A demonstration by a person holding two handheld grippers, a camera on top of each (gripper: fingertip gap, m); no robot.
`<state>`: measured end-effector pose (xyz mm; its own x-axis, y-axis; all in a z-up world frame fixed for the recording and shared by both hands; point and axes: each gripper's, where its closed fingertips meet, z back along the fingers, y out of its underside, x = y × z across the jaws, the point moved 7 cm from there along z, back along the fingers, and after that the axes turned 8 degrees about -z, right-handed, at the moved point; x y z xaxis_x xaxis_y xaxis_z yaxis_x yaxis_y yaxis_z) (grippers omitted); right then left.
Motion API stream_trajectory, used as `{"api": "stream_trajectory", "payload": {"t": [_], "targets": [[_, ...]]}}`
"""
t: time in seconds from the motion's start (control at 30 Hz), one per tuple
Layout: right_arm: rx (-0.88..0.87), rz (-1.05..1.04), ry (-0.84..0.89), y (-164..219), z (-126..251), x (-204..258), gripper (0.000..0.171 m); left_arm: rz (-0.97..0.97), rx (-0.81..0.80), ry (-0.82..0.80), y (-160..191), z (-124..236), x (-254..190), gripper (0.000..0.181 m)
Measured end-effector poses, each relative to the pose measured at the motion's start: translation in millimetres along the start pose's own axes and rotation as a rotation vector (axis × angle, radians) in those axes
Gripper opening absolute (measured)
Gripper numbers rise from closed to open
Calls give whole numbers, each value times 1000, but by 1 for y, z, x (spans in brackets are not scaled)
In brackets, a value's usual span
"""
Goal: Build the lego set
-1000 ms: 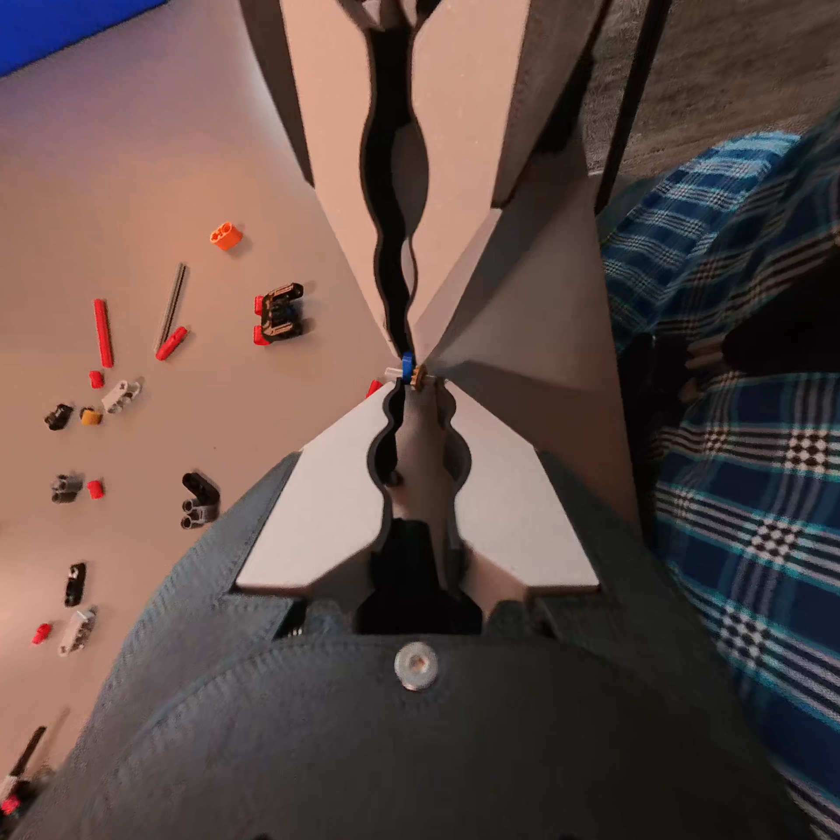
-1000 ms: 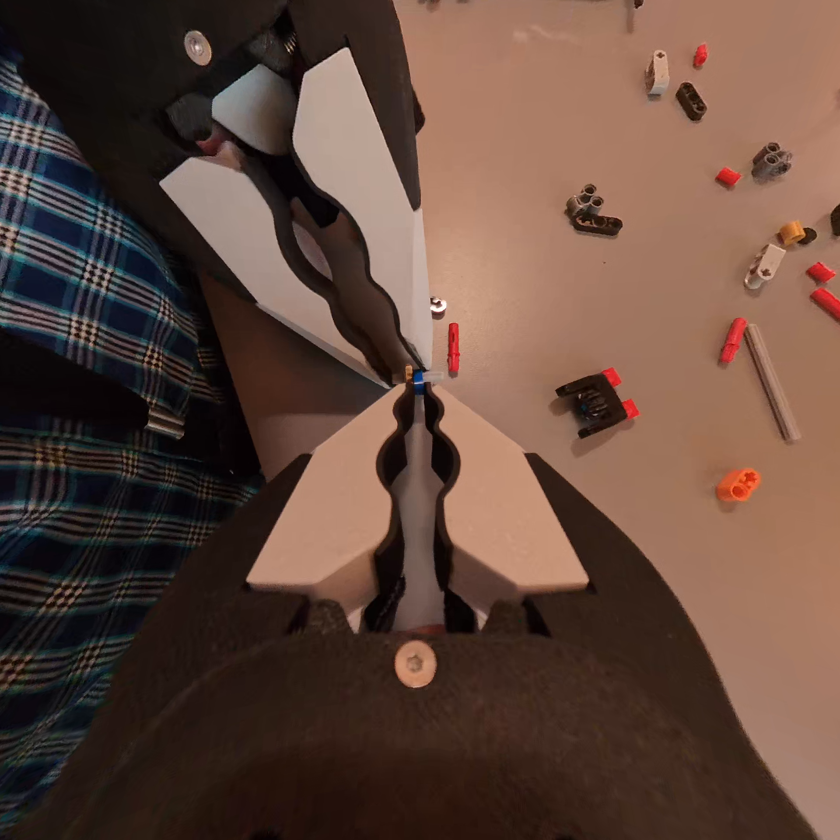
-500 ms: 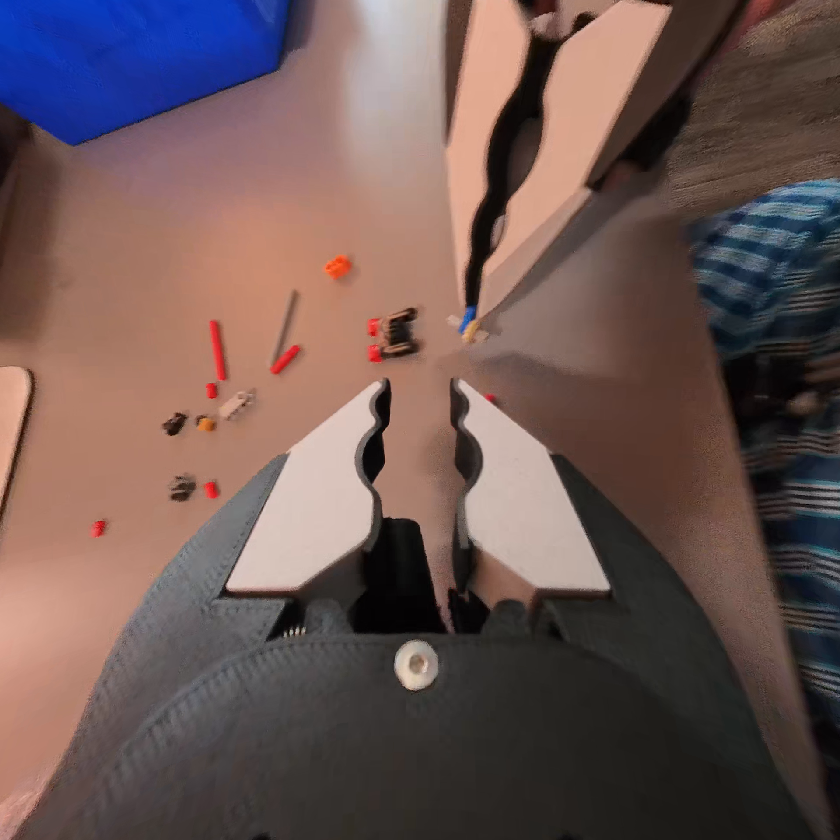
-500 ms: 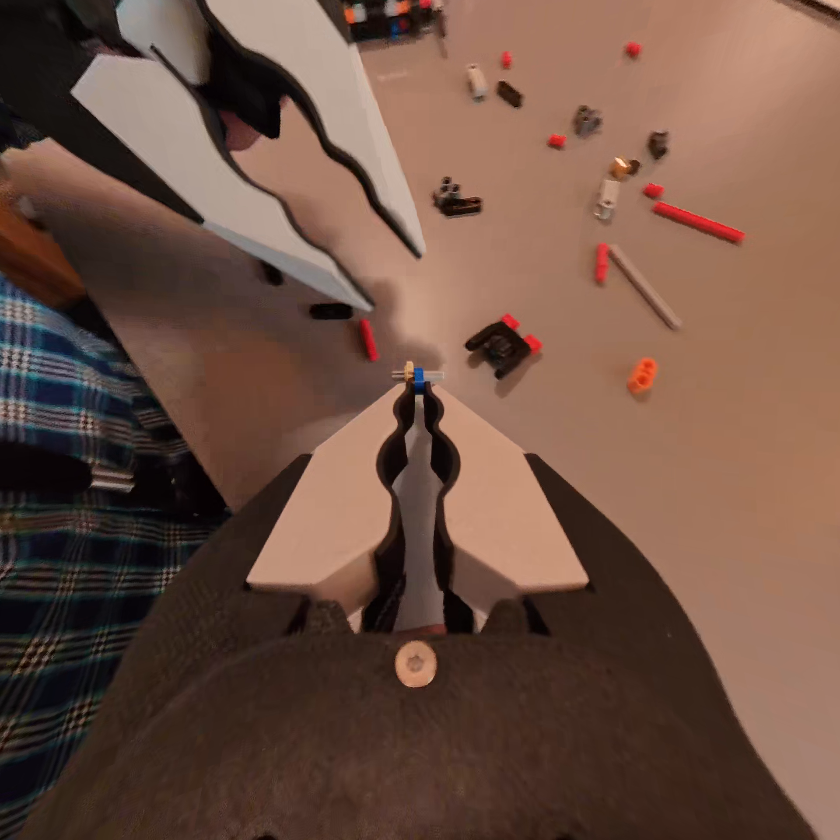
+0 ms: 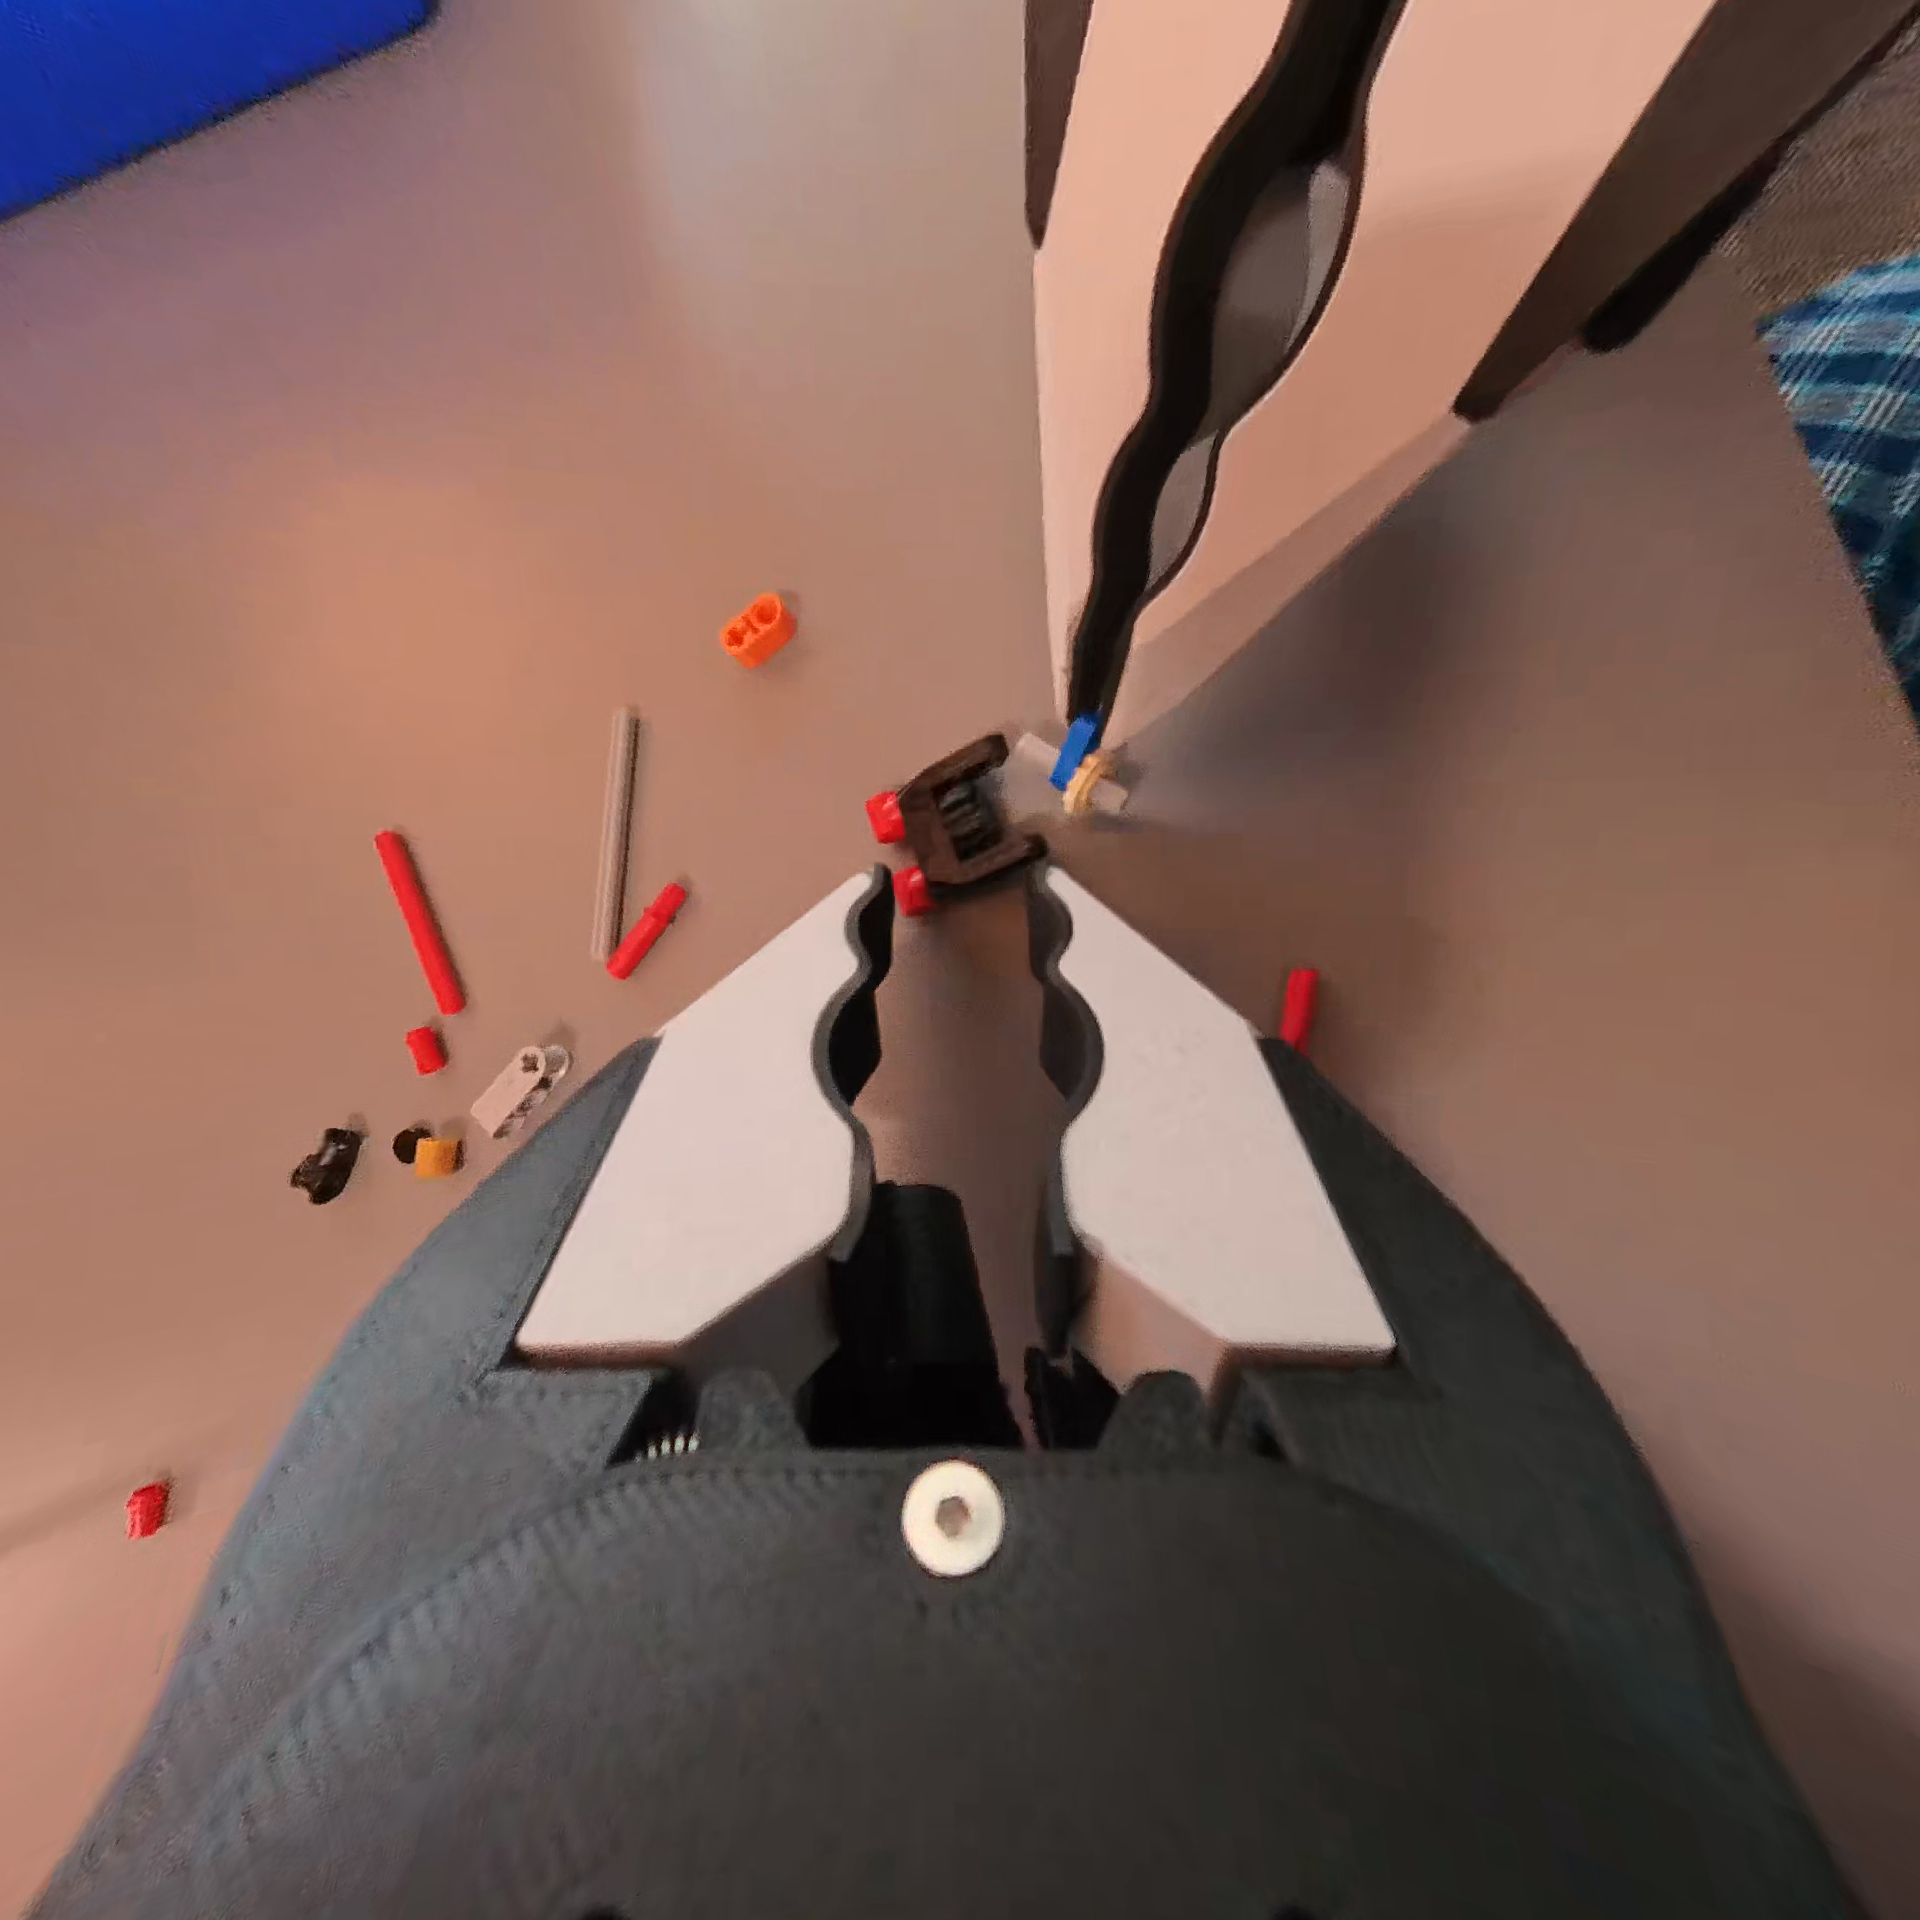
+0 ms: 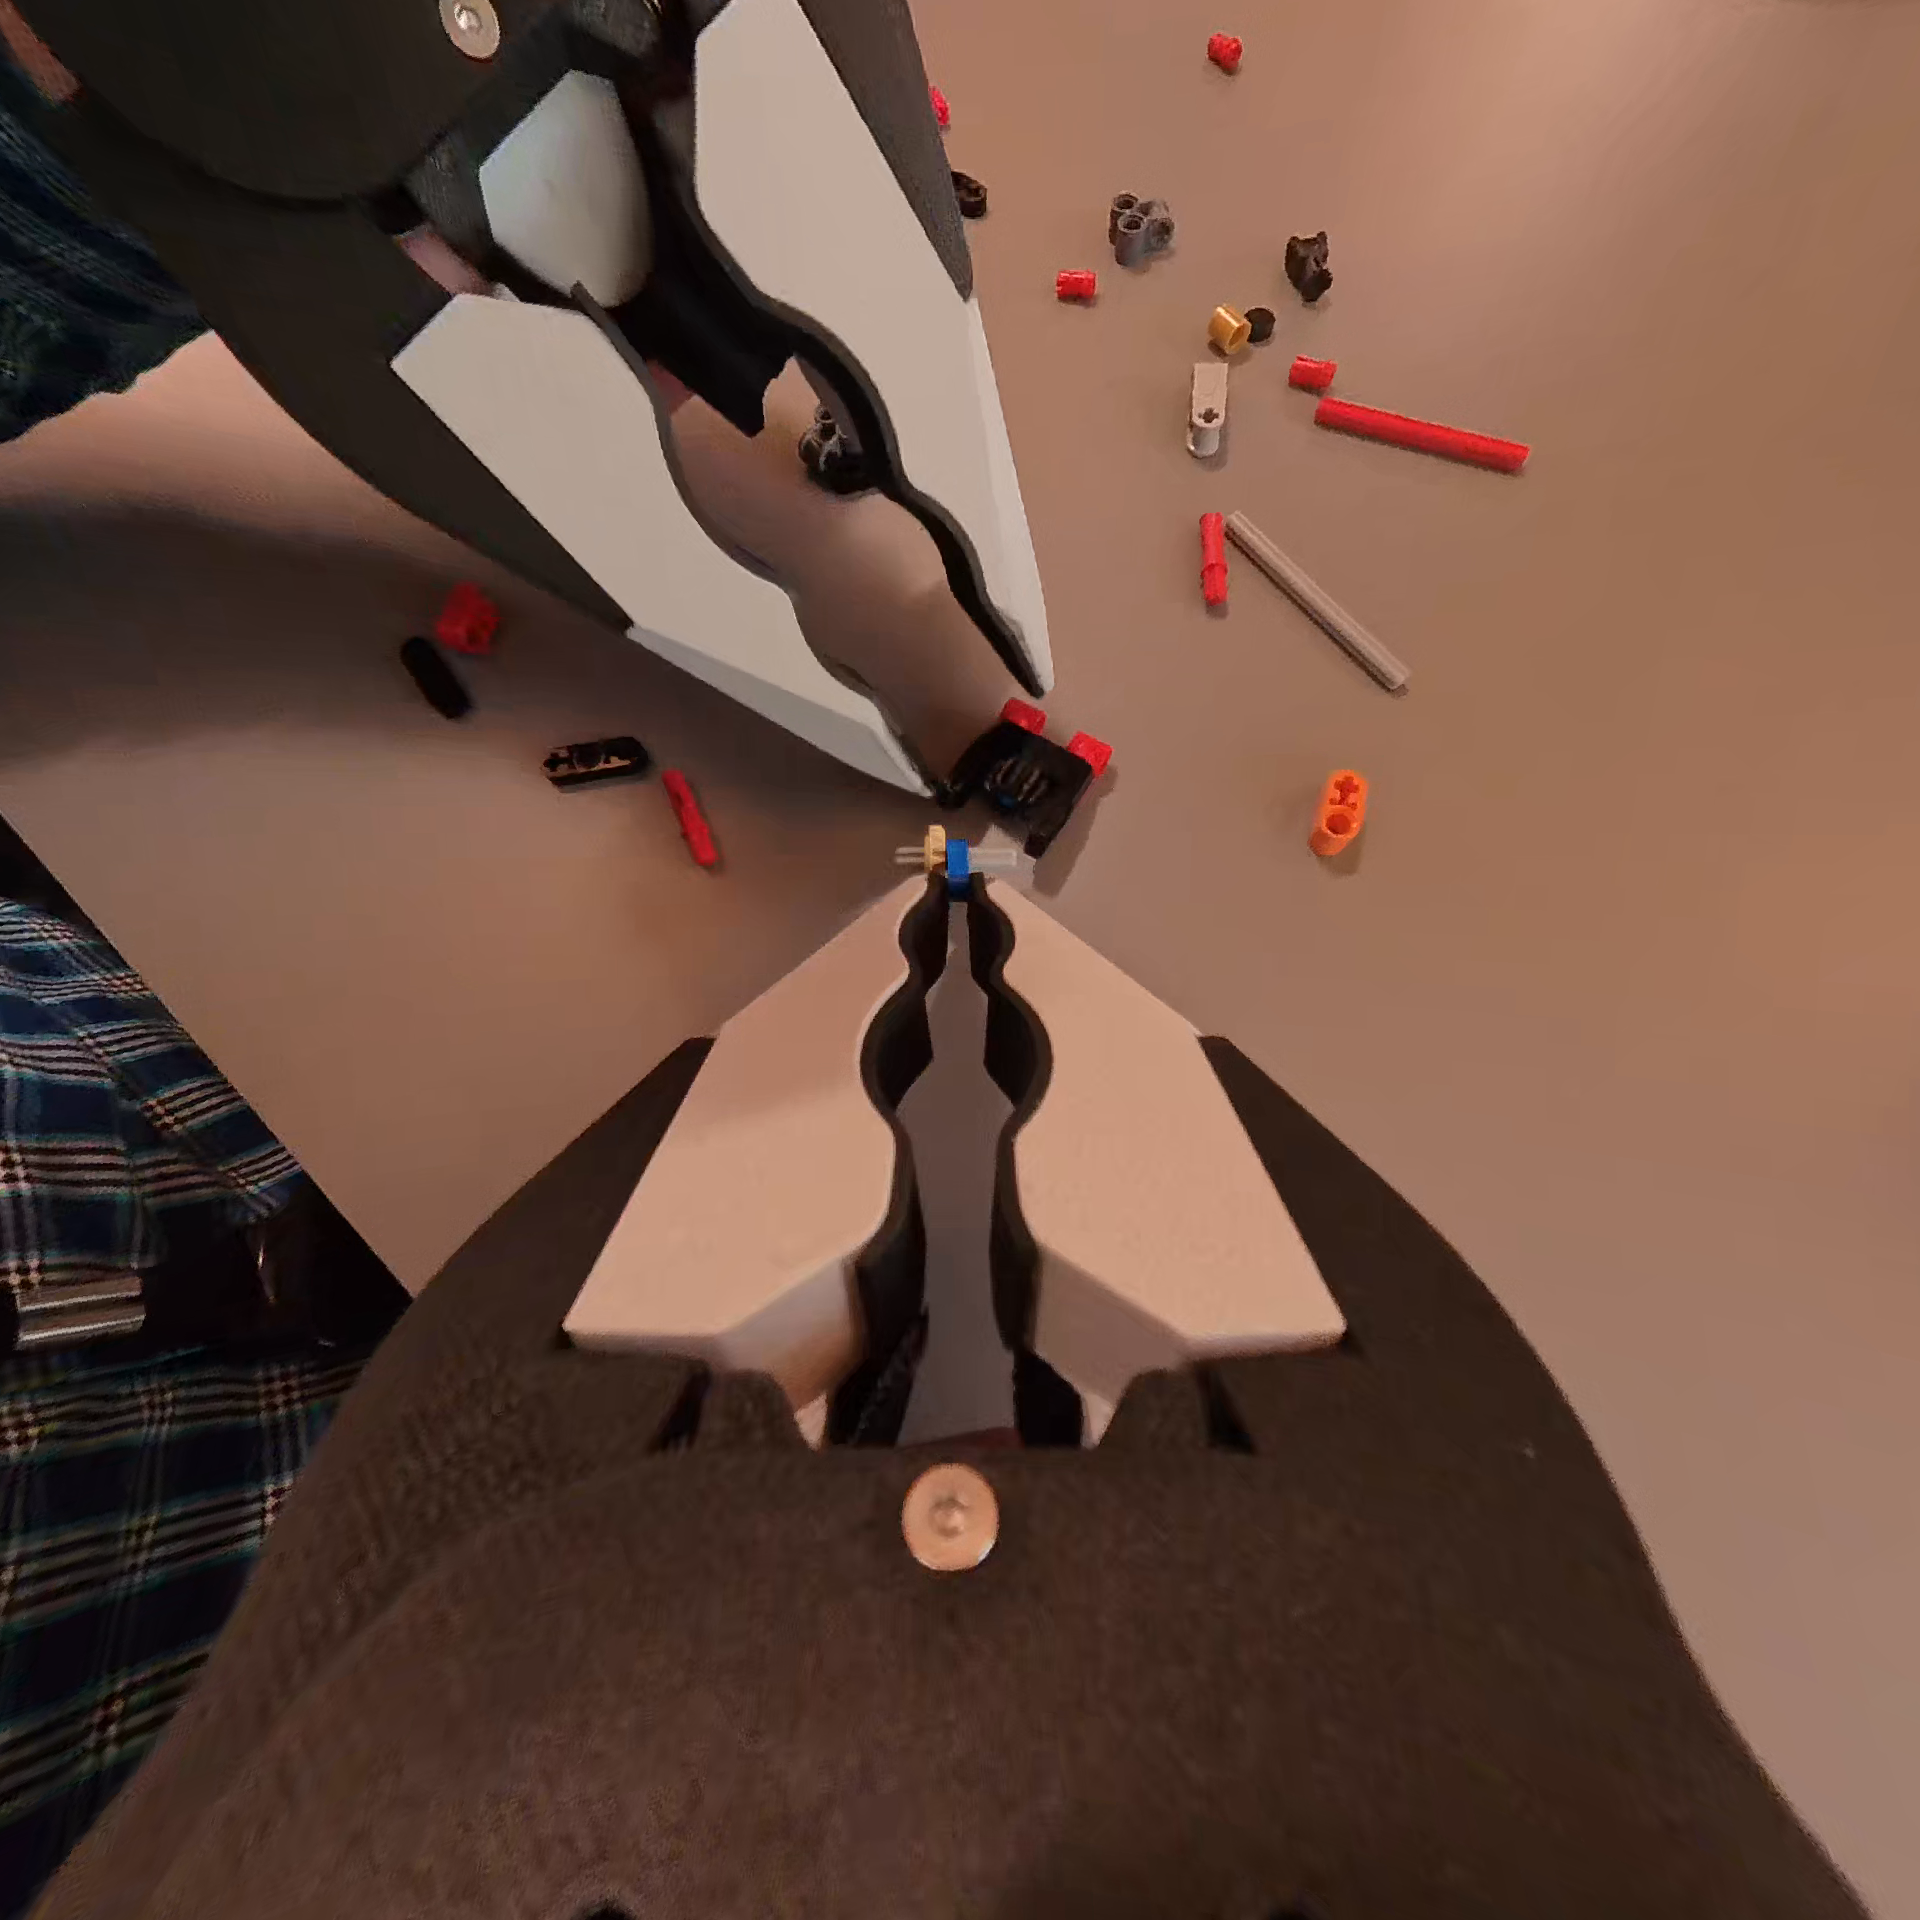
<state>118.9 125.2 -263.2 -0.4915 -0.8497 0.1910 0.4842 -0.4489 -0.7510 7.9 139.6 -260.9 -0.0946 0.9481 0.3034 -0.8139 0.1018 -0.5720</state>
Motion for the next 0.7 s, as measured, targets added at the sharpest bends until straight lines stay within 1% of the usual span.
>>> {"api": "stream_trajectory", "payload": {"t": [0.13, 0.17, 0.23, 0.3, 0.37, 0.47, 0.53, 0.63, 0.7], "targets": [[-8, -14, 14, -1, 1, -7, 0, -12, 26, -12, -3, -2, -6, 23], [-7, -13, 21, -1, 2, -8, 0, 6, 13, 11, -6, -1, -9, 21], [-3, -10, 29, 1, 3, -10, 0, 41, 1, -7, -9, 1, -9, 21], [-7, -12, 35, 1, 4, -11, 0, 33, 5, 3, -9, 4, -11, 21], [-16, -9, 44, 1, 5, -13, 0, 41, -20, -29, -10, 8, -7, 22], [-15, -11, 48, 0, 4, -14, 0, 11, 5, -76, -5, 9, 4, 29], [-8, -3, 57, 0, 3, -13, 0, -33, 21, -64, -2, 4, 5, 33], [-1, 13, 59, -1, 0, -10, 0, -113, -6, -38, -4, -4, 4, 41], [5, 18, 69, 0, -2, -10, 0, -128, -10, -22, -4, -7, 8, 49]]}}
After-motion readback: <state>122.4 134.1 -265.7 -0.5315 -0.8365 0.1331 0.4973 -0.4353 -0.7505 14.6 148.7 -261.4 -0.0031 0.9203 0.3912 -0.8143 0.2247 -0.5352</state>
